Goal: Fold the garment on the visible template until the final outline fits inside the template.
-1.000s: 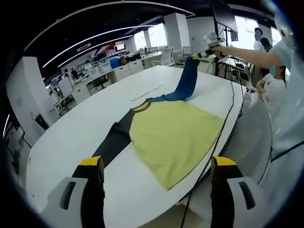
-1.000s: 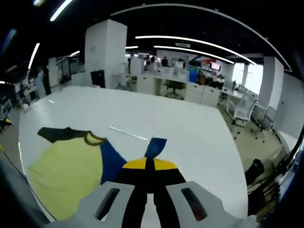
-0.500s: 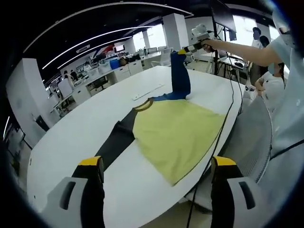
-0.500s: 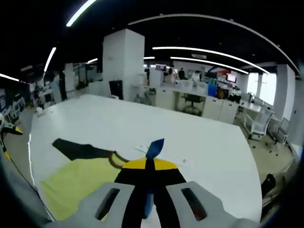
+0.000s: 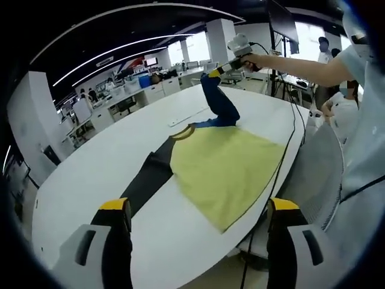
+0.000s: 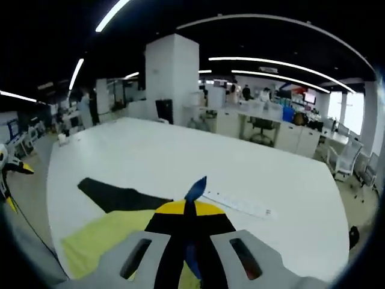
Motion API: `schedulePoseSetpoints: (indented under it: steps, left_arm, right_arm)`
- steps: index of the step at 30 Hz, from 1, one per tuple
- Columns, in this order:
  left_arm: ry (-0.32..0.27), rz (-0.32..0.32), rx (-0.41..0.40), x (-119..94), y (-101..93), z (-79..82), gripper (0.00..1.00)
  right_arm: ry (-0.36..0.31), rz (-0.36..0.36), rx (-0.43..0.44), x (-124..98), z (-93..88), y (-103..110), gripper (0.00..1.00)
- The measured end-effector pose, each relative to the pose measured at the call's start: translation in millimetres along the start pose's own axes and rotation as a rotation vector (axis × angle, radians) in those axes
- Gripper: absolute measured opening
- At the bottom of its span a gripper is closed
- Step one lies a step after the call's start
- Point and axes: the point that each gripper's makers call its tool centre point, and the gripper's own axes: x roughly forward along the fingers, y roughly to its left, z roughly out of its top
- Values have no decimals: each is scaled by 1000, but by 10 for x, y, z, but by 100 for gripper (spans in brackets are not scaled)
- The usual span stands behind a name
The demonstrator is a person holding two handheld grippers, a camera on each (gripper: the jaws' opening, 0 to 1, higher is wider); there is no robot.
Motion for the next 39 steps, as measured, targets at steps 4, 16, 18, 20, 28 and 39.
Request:
schedulePoseSetpoints:
  steps: [4,16,18,20,28,39]
  left_arm:
    - [7,-7,-6,8,6,-36,91]
    - [18,-8,-21,1,25,-122,91]
    - [18,-7,-25,-3,29,-136,91]
    - [17,-4,-31,-12,37,-148,91]
    - [29,4,-46,-28,76,-215,90]
    - [36,-3,-59,-13,78,-258,90]
  right_arm:
    - [5,23,11,159,-13,43,3]
    - [44,77,25,587,-104,386,3]
    - [55,88,27,641,-145,441,3]
    - [66,99,23,693,-189,497,3]
    - [107,144,8,913,-365,755,3]
    - [159,190,21,1130,-615,1048,3]
